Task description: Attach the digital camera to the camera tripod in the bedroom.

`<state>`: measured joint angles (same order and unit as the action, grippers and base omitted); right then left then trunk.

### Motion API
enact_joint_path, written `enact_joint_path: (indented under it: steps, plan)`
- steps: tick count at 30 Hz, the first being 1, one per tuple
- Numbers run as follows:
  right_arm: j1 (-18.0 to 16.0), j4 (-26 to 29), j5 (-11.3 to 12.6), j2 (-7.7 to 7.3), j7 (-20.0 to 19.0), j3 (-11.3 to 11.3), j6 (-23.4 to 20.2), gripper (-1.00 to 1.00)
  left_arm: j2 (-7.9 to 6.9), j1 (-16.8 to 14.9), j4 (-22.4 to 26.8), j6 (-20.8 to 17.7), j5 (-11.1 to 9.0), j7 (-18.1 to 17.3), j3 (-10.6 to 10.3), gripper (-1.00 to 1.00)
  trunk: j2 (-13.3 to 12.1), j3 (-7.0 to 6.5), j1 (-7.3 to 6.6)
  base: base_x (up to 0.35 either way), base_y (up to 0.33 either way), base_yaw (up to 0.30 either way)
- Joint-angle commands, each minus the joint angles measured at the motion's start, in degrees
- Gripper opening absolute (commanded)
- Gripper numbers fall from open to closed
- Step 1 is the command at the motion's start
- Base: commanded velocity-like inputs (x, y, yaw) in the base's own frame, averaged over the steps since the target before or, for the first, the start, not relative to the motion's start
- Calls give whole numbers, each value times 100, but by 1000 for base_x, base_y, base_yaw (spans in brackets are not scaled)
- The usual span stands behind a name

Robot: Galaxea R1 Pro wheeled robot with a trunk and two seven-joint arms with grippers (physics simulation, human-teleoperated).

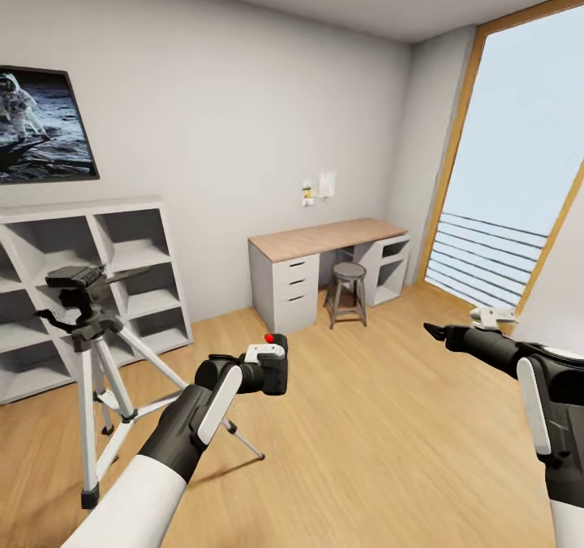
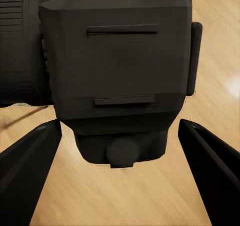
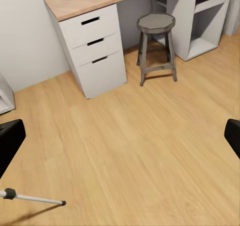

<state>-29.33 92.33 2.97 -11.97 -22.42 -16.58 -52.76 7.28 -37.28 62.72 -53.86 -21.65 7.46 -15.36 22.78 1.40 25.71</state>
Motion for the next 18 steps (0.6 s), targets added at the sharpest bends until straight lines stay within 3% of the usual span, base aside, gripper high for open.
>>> enact_joint_path:
  steps: [1, 9, 18]
  plan:
    - [-5, 4, 31, -3, -4, -7, -35, 100, 1, -7, 3, -19, -62, 61, -7, -100, 14, 14, 7, 308, -181, 262]
    - [-3, 4, 43, -6, -29, 2, -33, 100, 2, -7, 3, -19, -67, 70, -10, -100, 14, 14, 7, 285, -211, 266]
    - [-3, 4, 32, -17, -386, -1, -33, 100, 2, -7, 3, -19, -64, 71, -18, -100, 14, 14, 7, 262, -235, 268]
